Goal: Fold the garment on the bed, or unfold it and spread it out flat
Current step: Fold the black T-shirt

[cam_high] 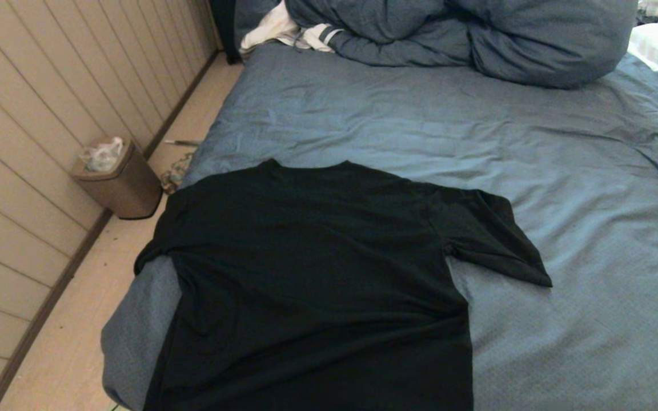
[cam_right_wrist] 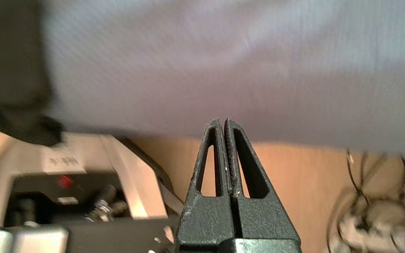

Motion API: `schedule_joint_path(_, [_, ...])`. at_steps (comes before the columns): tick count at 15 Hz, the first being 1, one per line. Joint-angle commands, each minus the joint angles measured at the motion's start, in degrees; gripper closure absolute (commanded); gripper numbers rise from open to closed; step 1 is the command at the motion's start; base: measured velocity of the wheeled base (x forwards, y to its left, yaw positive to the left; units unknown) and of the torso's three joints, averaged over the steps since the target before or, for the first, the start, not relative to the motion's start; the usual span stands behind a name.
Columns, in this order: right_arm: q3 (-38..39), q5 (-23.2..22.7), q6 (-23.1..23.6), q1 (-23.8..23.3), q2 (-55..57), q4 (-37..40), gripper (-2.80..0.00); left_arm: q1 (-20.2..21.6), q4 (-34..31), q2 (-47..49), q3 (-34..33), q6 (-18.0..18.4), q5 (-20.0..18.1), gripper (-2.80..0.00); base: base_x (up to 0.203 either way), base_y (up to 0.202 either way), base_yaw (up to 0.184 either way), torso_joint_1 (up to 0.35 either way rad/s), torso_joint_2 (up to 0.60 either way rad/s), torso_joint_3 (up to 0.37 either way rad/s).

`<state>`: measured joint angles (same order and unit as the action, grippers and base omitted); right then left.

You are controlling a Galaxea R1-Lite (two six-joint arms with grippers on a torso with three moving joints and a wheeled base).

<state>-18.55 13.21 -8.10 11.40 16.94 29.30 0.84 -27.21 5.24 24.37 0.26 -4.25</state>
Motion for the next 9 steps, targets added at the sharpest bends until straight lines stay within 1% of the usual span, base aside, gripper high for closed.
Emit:
schedule_joint_path(1, [2.2,5.1,-0.3,-0.1,-1.0,0.5,0.0,0.0,1.0,-5.2,-7.1,1.6,2.5,0.0,0.0,0.0,0.0,0.0,0.0,0.0])
schedule_joint_path(2, [1.1,9.2,-0.2,-0.1,-1.0,1.3,0.0,0.0,3.0,-5.3,-10.6,2.7,3.4,0.0,0.0,0.0,0.0,0.0,0.0,0.0])
schedule_joint_path(3, [-1.5,11.7,-0.2,-0.3,-0.9,2.1,0.0,0.0,6.5,-5.4,-14.0,4.0,4.0,0.0,0.0,0.0,0.0,0.0,0.0,0.0])
schedule_joint_path(4, [-3.6,13.2,-0.1,-2.3,-0.9,3.0,0.0,0.0,12.0,-5.4,-17.7,5.6,4.3,0.0,0.0,0.0,0.0,0.0,0.0,0.0])
schedule_joint_path(5, [-4.4,13.5,0.2,-6.6,-1.1,3.6,0.0,0.0,16.6,-5.4,-20.3,6.5,3.9,0.0,0.0,0.0,0.0,0.0,0.0,0.0])
schedule_joint_path(6, [-4.5,13.3,0.6,-10.8,-1.5,4.1,0.0,-0.1,17.6,-5.4,-21.2,7.0,2.9,0.0,0.0,0.0,0.0,0.0,0.0,0.0])
schedule_joint_path(7, [-4.6,13.0,0.7,-13.3,-2.2,4.3,0.0,-0.1,18.0,-5.4,-21.1,7.3,2.4,0.0,0.0,0.0,0.0,0.0,0.0,0.0])
schedule_joint_path(8, [-4.7,11.5,0.5,-13.4,-4.4,4.4,0.0,-0.2,18.0,-5.4,-21.0,7.4,1.4,0.0,0.0,0.0,0.0,0.0,0.0,0.0])
schedule_joint_path(9, [-3.8,8.0,0.9,-12.8,-8.1,4.0,0.0,-0.5,18.2,-5.4,-21.1,7.5,1.0,0.0,0.0,0.0,0.0,0.0,0.0,0.0])
